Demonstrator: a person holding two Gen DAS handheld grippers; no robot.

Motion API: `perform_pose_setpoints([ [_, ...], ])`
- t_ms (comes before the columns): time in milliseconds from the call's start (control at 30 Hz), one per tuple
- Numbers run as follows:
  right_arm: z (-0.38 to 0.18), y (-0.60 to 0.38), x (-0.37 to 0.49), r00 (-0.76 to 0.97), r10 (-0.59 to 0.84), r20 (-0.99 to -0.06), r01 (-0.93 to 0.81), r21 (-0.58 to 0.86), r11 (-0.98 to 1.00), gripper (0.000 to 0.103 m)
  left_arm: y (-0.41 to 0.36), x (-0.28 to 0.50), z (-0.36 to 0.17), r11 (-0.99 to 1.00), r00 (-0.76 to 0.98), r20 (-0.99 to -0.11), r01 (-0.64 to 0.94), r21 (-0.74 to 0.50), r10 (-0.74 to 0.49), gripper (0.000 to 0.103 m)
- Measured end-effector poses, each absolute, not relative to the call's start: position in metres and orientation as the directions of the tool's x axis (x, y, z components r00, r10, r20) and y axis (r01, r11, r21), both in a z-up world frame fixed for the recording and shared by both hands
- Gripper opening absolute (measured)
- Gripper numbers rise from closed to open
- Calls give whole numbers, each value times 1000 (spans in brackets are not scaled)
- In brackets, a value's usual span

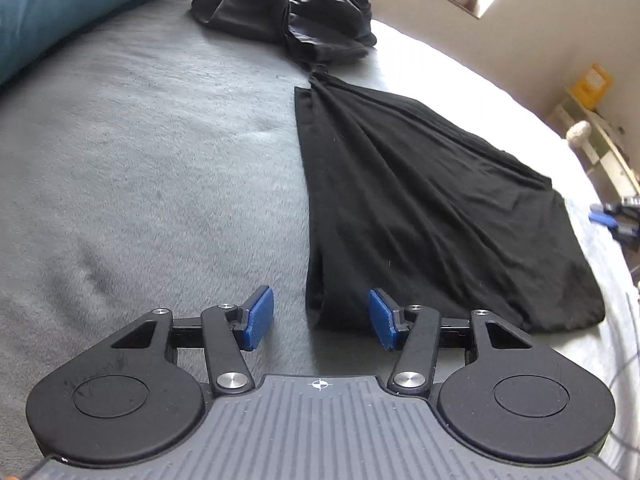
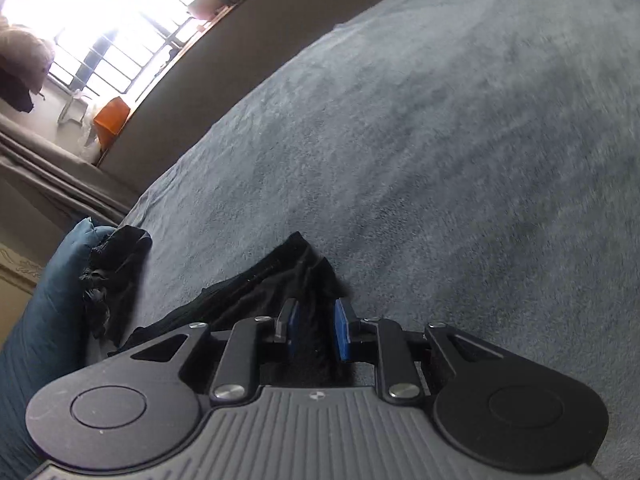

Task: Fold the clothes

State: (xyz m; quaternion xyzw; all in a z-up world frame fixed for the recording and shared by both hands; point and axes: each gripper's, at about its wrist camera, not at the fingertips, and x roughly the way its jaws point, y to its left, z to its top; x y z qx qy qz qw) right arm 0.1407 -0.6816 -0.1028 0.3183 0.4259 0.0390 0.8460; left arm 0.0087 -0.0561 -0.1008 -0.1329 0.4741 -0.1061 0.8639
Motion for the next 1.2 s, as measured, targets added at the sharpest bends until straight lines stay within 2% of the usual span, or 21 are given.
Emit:
perform_pose_setpoints([
  [267,-133,-670,149,661,330,-673,221,596,772,19,-60,-5,-91,952,554,-782,67,-300,-286,49],
  [600,-145,-667,164,662,316,-680,229,584,779,18,-75,-4,-97,966,532,-808,106,-235,-254,49],
  [800,-148,-670,168,666,348,-660,220,619,753,18,-71,-3,-101,967,523,-815,76,-244,-247,49],
  [867,-146,-668,168,668,339,-663,215,607,765,12,-70,-3,-101,967,524,-816,72,-245,-245,49],
  [900,-144,-668,167,675,332,-659,208,602,771,0,-69,-3,-101,967,525,-815,71,-246,-245,49],
  [1000,-136,-668,162,712,316,-627,180,598,781,0,-68,-1,-102,966,525,-815,69,-248,-246,49],
  [1200,-142,-670,162,714,269,-647,220,572,791,0,-67,0,-102,964,523,-814,63,-258,-252,49],
])
